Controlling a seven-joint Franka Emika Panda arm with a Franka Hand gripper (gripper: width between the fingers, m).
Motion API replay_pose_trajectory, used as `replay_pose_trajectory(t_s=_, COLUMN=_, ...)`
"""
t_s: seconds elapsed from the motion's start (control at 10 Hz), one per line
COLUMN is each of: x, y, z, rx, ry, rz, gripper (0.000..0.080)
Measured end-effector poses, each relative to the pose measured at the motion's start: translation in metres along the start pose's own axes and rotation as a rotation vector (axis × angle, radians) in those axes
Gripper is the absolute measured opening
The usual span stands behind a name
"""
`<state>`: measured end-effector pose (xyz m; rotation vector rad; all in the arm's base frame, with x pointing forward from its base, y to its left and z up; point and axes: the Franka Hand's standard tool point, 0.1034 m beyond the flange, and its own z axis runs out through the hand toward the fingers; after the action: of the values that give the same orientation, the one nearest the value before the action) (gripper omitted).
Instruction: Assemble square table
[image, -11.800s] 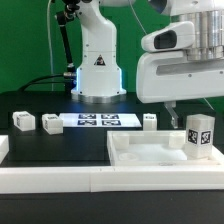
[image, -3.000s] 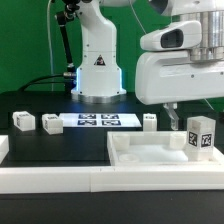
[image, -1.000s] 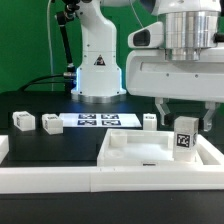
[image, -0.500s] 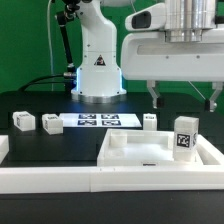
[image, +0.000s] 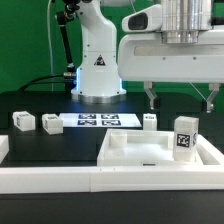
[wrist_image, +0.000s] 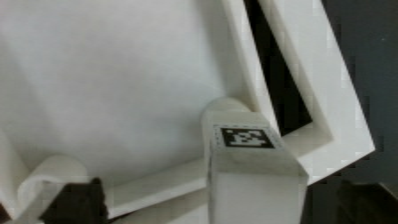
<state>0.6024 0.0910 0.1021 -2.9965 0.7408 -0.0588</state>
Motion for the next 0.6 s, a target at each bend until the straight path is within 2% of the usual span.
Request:
replay_pose_trajectory(t_s=0.2, x=-0.003, y=0.0, z=-0.001, rx=0.0, ry=-0.002, rz=-0.084, gripper=0.0649)
replay_pose_trajectory(t_s=0.5, x=-0.008, y=0.029, z=-0.003, rx=0.004, ry=-0.021, rz=-0.256, gripper=0.0649)
replay_pose_trajectory(t_s=0.6, x=-0.009, y=0.029, z=-0.002, rx=0.004, ry=-0.022, rz=-0.245, gripper=0.0649)
